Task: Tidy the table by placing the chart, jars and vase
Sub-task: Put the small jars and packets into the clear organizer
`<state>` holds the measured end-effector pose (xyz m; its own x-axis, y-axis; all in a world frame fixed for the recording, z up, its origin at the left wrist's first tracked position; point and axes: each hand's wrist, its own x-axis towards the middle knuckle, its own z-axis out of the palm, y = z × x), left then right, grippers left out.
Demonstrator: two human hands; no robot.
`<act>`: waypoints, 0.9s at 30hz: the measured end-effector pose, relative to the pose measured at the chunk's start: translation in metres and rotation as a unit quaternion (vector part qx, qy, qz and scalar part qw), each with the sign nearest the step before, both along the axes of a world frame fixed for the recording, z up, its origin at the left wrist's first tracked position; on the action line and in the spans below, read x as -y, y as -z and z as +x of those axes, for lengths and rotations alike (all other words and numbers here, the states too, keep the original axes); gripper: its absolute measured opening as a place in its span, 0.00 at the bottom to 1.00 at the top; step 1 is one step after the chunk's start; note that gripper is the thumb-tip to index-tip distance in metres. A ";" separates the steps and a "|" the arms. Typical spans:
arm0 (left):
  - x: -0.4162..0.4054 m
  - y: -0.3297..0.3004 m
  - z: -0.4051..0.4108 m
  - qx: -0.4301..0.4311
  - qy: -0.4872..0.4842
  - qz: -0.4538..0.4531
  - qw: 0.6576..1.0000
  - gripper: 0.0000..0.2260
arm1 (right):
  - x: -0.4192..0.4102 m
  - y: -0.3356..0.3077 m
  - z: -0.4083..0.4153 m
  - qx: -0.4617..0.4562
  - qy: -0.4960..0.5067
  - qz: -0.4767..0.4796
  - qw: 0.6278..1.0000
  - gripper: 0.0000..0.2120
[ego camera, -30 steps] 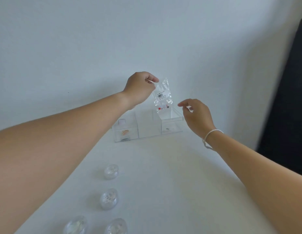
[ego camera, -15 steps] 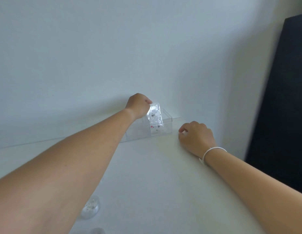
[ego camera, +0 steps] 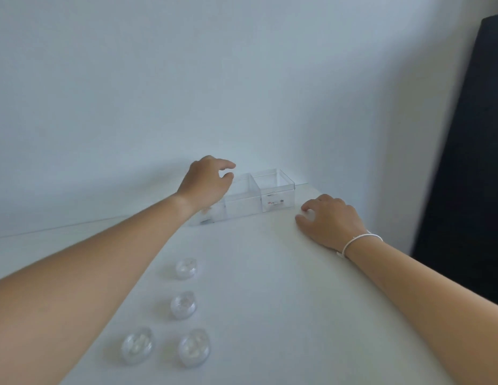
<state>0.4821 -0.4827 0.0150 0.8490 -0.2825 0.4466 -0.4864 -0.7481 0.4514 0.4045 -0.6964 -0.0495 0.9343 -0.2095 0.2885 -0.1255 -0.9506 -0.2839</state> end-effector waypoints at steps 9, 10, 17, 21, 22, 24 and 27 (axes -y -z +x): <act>-0.103 0.027 -0.086 0.027 -0.031 -0.049 0.998 0.12 | -0.031 -0.003 -0.053 0.008 -0.036 0.011 0.999 0.17; -0.111 0.033 -0.098 0.015 -0.031 -0.067 0.997 0.11 | -0.038 -0.003 -0.060 0.014 -0.046 0.018 0.999 0.16; -0.139 0.055 -0.167 -0.064 0.027 -0.139 0.988 0.10 | -0.101 -0.004 -0.110 0.048 -0.169 0.123 0.977 0.13; -0.148 0.056 -0.189 -0.097 0.071 -0.153 0.981 0.12 | -0.132 -0.001 -0.127 0.056 -0.246 0.162 0.954 0.11; -0.149 0.058 -0.193 -0.104 0.080 -0.142 0.981 0.13 | -0.137 0.000 -0.129 0.054 -0.259 0.168 0.950 0.10; -0.149 0.061 -0.198 -0.115 0.090 -0.122 0.982 0.12 | -0.145 -0.001 -0.130 0.044 -0.278 0.179 0.943 0.10; -0.149 0.063 -0.200 -0.119 0.098 -0.090 0.984 0.10 | -0.147 -0.004 -0.128 0.029 -0.284 0.197 0.938 0.10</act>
<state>0.2819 -0.3341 -0.0476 0.8721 -0.3864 0.3002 -0.4787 -0.5472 0.6866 0.2764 -0.5499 -0.0454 0.9124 0.2160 0.3476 0.3962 -0.6794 -0.6177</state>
